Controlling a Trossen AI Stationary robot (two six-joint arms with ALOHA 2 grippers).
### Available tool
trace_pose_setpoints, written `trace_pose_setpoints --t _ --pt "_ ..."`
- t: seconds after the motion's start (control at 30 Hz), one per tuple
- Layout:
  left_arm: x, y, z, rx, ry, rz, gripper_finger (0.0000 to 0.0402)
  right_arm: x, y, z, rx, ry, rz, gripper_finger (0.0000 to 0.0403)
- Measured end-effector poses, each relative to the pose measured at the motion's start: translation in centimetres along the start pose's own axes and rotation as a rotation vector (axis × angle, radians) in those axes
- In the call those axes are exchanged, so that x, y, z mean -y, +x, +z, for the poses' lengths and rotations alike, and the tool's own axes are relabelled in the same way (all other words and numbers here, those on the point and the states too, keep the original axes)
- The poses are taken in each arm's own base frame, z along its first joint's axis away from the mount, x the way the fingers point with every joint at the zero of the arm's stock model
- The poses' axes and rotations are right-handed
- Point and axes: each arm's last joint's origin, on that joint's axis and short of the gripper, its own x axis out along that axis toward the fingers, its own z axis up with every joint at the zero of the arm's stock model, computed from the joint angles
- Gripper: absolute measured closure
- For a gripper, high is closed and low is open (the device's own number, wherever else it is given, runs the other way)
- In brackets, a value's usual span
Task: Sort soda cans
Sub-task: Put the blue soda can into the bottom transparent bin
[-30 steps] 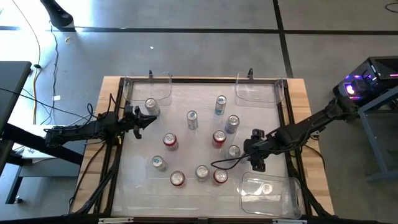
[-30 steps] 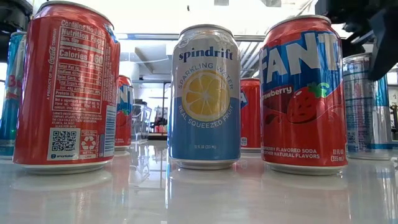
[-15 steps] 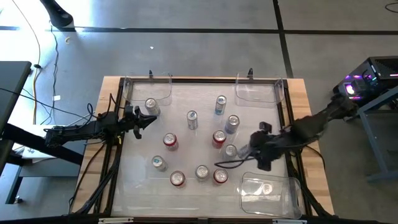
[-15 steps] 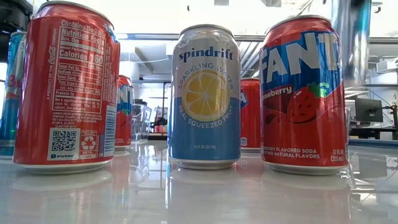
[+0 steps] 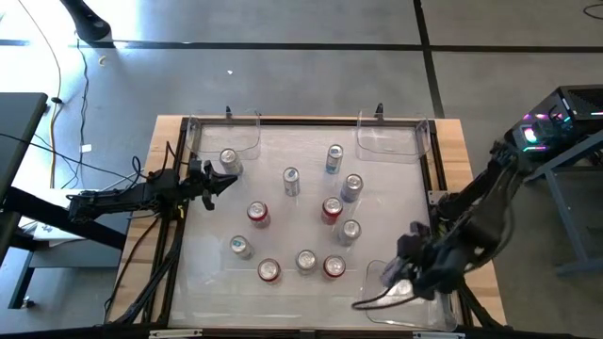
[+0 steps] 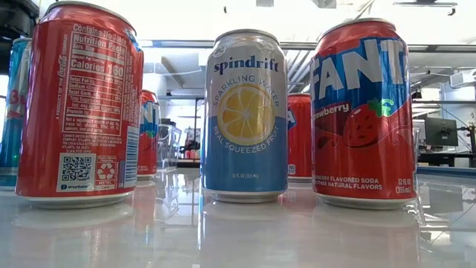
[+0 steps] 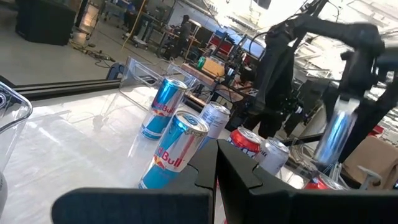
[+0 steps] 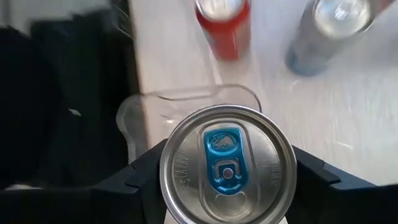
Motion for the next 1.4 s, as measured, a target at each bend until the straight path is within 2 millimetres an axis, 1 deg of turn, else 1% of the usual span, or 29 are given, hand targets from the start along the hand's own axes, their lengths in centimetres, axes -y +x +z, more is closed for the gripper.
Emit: trace_pose_setpoints --t 0.1,0.2,0.3,0.43,0.6,0.8,1.17,1.2,1.33,1.4 --pt "0.0 0.0 0.1 0.009 -0.001 0.001 0.0401 -0.4 3.5 -0.9 -0.043 -0.020 -0.033 0.0187" --pt "0.1 0.0 0.3 0.034 -0.005 -0.011 0.0401 -0.3 6.5 -1.8 -0.058 -0.051 -0.052 0.0187" --pt "0.2 0.0 0.4 0.043 -0.007 -0.016 0.0401 -0.1 8.3 -2.5 -0.059 -0.067 -0.057 0.0187" --pt "0.2 0.0 0.4 0.043 -0.015 -0.017 0.0401 0.3 10.0 -2.9 -0.054 -0.093 -0.057 0.0187" --pt "0.2 0.0 0.4 0.045 -0.025 -0.018 0.0401 0.4 10.9 -2.5 -0.045 -0.139 -0.056 0.0187" --pt "0.2 0.0 0.5 0.049 -0.026 -0.021 0.0401 0.5 11.0 -2.0 0.011 -0.195 -0.085 0.0187" --pt "0.2 0.0 0.5 0.048 -0.026 -0.022 0.0401 0.7 11.1 -2.0 0.049 -0.202 -0.132 0.0185" --pt "0.2 0.0 0.5 0.048 -0.026 -0.022 0.0401 0.7 11.1 -2.0 0.057 -0.203 -0.142 0.0177" --pt "0.2 0.0 0.5 0.048 -0.026 -0.022 0.0401 0.8 11.1 -1.9 0.083 -0.189 -0.160 0.0121" --pt "0.2 0.0 0.5 0.048 -0.026 -0.022 0.0401 0.8 11.1 -1.8 0.081 -0.160 -0.157 0.0105"
